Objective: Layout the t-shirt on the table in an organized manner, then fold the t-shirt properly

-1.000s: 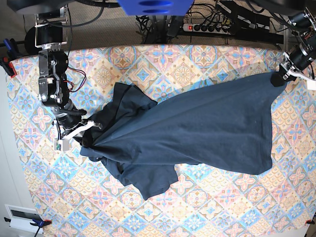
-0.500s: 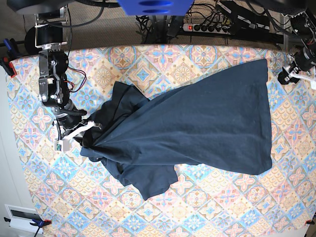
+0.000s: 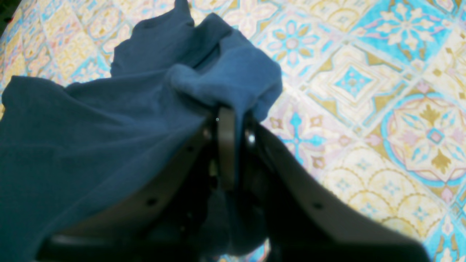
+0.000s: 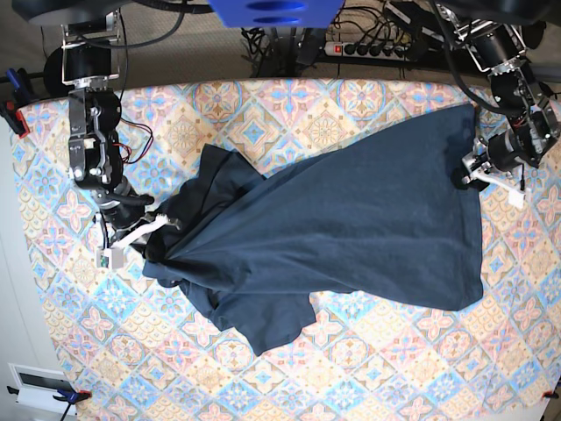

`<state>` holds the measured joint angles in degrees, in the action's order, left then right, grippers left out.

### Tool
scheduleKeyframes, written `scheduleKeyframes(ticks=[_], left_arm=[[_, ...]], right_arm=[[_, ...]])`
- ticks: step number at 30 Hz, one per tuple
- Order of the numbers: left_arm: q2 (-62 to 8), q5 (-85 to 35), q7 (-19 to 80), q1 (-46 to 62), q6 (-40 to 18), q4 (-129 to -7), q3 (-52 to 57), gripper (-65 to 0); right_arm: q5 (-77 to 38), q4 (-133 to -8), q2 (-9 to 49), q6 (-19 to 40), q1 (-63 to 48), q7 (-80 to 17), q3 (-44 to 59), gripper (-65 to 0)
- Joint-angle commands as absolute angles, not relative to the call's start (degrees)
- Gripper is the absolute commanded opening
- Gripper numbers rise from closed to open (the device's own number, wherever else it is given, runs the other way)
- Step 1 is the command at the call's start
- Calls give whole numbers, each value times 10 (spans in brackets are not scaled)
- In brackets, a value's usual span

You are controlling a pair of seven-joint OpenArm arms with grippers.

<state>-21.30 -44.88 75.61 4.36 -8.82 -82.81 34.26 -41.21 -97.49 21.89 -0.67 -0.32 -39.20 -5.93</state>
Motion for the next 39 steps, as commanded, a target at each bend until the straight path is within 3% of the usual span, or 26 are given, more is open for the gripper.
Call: scheduleKeyframes(ticks=[1,26,28,35,39], left_arm=[[-218,-446,752,29,-90,-834,342,-313],[-211,-425,753,105,-94,-910,338,-319],[-211,-425,753,103,-94,-910,338,-352],[-210,-428,733,92,-95,-910,342,-642],[-212,-431,732,91,-95,-911,342,-650]], right_arm=[[-416,-984,226,-5,6,-378,-53,-644],[-416,-985,226,-5,6,-378,-51,-644],[-416,-985,226,-5,6,-378,-51,-644],[-416,-985,226,-5,6,-378,-51,-644],[-416,-985,226,-5,6,-378,-51,-644]])
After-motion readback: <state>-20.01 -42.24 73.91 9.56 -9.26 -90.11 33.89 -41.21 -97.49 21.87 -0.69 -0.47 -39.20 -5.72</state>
